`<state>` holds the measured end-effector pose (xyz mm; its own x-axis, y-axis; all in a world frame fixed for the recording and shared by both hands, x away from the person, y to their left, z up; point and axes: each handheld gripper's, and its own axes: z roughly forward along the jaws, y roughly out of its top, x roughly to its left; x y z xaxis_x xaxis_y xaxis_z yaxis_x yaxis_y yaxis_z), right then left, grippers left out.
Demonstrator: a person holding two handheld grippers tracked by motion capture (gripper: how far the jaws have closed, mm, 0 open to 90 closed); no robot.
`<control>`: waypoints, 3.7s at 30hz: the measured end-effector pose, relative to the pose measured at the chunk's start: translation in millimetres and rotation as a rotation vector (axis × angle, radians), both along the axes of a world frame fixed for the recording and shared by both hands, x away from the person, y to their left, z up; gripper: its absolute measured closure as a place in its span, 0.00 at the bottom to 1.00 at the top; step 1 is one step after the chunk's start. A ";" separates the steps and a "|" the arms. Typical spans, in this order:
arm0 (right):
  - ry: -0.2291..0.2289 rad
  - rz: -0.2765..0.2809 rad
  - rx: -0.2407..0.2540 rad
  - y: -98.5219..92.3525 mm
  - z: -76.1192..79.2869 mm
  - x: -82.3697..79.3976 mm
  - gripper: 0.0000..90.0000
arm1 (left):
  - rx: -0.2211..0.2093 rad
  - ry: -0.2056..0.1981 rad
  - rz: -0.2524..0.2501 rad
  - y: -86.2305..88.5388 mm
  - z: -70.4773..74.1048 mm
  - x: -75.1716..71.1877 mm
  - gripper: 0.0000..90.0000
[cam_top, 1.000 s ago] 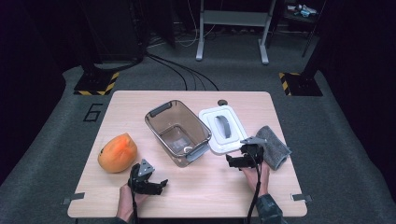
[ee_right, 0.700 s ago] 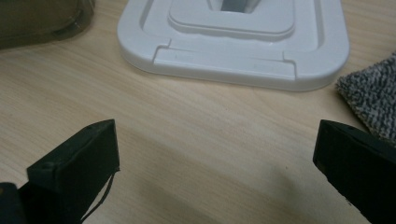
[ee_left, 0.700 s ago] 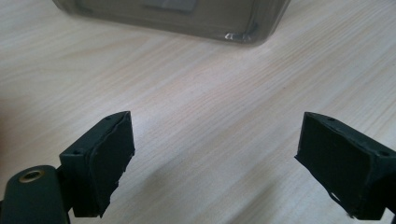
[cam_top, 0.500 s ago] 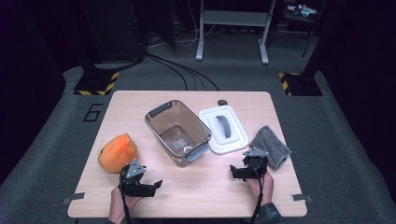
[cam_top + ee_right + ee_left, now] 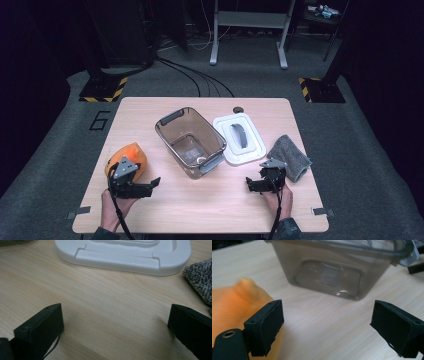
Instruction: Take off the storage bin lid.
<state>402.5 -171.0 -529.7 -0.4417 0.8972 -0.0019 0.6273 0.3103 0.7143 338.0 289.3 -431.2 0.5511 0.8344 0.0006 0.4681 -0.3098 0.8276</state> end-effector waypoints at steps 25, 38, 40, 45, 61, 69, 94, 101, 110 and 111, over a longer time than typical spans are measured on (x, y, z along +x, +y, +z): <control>0.003 0.007 -0.004 0.1 0.1 0.1 0.00 | 0.150 0.065 0.186 53.4 -17.9 44.2 0.13; 0.000 0.002 0.003 0.8 -0.1 0.6 0.00 | 0.263 0.048 0.197 37.3 -38.5 49.7 0.48; 0.001 0.003 0.002 0.8 -0.1 0.6 0.00 | 0.262 0.033 0.200 36.7 -39.8 51.5 0.54; 0.001 0.005 0.004 0.8 -0.2 0.8 0.00 | 0.254 0.019 0.209 38.0 -39.3 51.3 0.61; 0.004 0.009 0.006 0.4 0.1 0.7 0.00 | 0.197 -0.002 0.212 49.7 -25.2 45.1 0.67; -0.001 0.023 0.003 -0.9 -0.2 0.9 0.00 | 0.178 -0.006 0.195 51.9 -15.9 42.7 0.67; -0.001 0.021 0.003 -0.8 -0.2 0.8 0.00 | 0.177 -0.040 0.135 46.0 29.9 50.2 0.66; -0.002 0.021 0.003 -0.8 -0.2 0.8 0.00 | 0.177 -0.055 0.128 44.3 40.7 54.9 0.66; -0.002 0.021 0.003 -0.8 -0.2 0.8 0.00 | 0.171 -0.075 0.119 38.6 53.3 62.8 0.66; -0.001 0.021 0.003 -0.8 -0.2 0.8 0.00 | 0.171 -0.073 0.115 38.0 55.0 63.7 0.66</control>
